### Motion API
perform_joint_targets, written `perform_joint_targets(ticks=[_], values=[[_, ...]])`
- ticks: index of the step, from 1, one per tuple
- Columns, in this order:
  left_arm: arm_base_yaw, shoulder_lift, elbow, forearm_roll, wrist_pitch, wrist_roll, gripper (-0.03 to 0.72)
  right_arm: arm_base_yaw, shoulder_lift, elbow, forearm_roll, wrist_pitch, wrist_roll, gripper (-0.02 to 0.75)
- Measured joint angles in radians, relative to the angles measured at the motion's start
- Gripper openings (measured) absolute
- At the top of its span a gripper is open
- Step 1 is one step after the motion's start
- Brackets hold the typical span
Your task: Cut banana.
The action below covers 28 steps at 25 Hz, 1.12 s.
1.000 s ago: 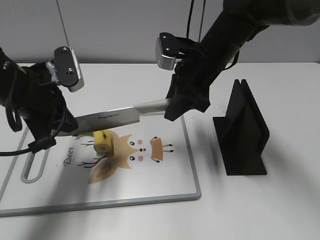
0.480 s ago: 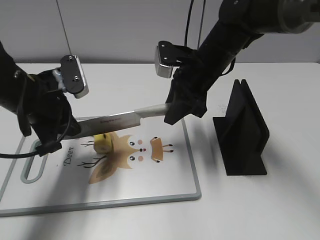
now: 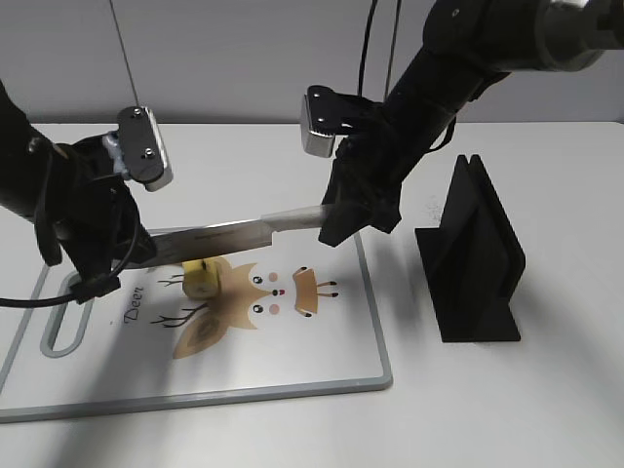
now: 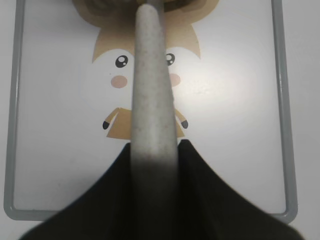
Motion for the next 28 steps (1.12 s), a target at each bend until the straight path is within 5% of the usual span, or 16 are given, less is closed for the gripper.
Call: perform_joint_targets(ticks=[28], values=[[0.000,0.157,-0.012,-0.019,-0.060,0.000,0.021,0.000,0.120,-0.002,-0.014,-0.049,-0.002,0.197]])
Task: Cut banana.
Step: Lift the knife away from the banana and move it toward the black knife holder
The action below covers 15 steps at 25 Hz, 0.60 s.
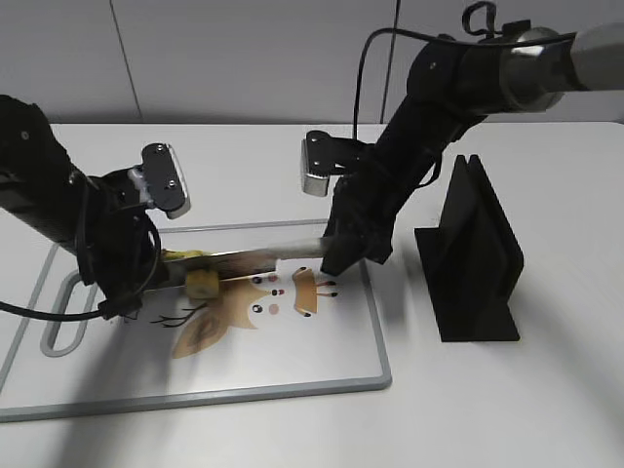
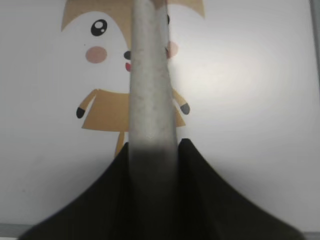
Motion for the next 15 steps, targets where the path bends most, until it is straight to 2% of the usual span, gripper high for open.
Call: perform_joint_targets(ticks=[15], values=[[0.000,0.019,-0.008,-0.006,0.013,0.005,0.021,0.000,0.012,-0.001,-0.011,0.002,-0.001,0.198]])
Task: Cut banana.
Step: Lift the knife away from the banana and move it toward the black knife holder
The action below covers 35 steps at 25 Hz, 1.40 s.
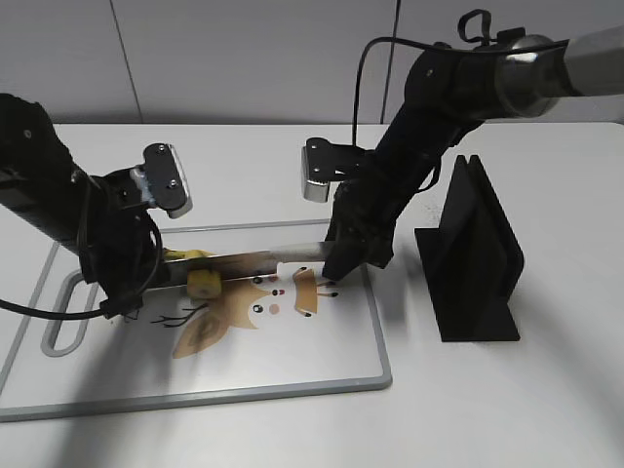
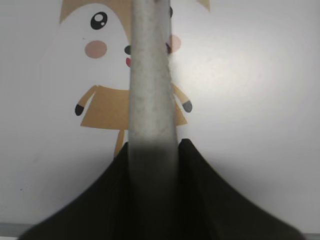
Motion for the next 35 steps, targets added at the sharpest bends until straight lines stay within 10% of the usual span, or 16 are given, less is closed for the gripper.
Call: perform_joint_targets(ticks=[35], values=[[-0.001,-0.210,0.013,0.038,0.101,-0.016,0.014,0.007,-0.180,0.004,0.013,0.055,0.010,0.195]])
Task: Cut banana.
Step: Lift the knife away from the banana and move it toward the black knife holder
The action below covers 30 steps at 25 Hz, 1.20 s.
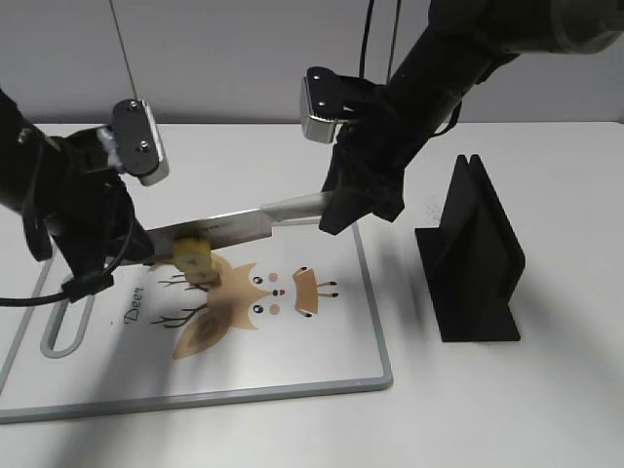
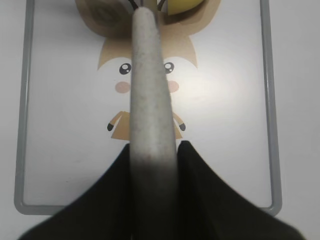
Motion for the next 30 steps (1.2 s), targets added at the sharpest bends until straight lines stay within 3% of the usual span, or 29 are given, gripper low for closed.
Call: perform_joint_targets(ticks=[5,8,14,16,22,30], values=[[0.000,-0.024,0.001,0.012,0.013,0.000,0.017,0.000,-0.006,0.000,0.008,0.014,-0.002,0.195],[0.000,-0.045,0.003,0.008,0.012,-0.005,0.099,0.000,-0.023,0.000,0.009,0.032,-0.014,0.181],[0.002,-0.096,0.007,0.005,0.015,-0.011,0.574,-0.006,-0.035,0.000,-0.001,0.040,-0.022,0.174],[0.002,-0.114,0.007,0.005,0.015,-0.013,0.647,-0.006,-0.039,0.000,0.000,0.041,-0.026,0.174],[0.014,-0.203,0.007,0.002,-0.010,-0.072,0.680,-0.006,-0.083,0.000,0.000,0.060,-0.030,0.174],[0.130,-0.361,0.007,0.000,-0.032,-0.313,0.656,-0.004,-0.170,0.000,0.000,0.112,0.030,0.174]])
